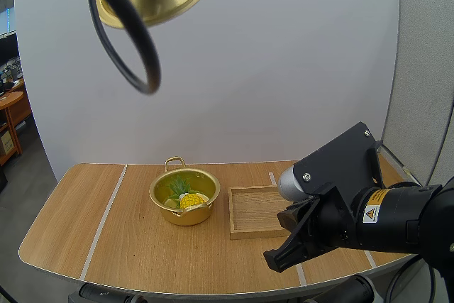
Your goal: Open the pot, put the pineapple inside, and close it
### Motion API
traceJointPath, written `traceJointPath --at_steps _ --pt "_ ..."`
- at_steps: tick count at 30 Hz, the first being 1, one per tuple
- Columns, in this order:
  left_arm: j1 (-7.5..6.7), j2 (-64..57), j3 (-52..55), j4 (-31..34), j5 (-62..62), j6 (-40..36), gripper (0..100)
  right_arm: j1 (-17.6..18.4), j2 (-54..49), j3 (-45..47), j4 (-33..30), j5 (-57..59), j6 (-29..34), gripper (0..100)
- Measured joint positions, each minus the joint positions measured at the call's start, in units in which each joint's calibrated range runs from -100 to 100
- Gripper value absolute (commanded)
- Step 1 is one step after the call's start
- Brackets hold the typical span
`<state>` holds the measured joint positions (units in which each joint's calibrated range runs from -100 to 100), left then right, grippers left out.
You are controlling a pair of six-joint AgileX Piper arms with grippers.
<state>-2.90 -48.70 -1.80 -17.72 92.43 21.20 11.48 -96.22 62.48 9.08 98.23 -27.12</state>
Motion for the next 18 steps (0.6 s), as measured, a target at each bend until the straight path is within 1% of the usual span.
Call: traceJointPath --at_steps 6,9,18 --pt "0.00 0.0 7.6 0.2 0.0 1.7 0 0.0 0.0 0.0 -0.1 0.4 0.0 21" --pt "0.00 0.0 12.1 0.5 -2.1 2.5 0 0.0 0.0 0.0 -0.1 0.5 0.0 21" --pt "0.00 4.6 19.2 0.6 -3.7 4.1 0 0.0 0.0 0.0 -0.1 0.5 0.0 21"
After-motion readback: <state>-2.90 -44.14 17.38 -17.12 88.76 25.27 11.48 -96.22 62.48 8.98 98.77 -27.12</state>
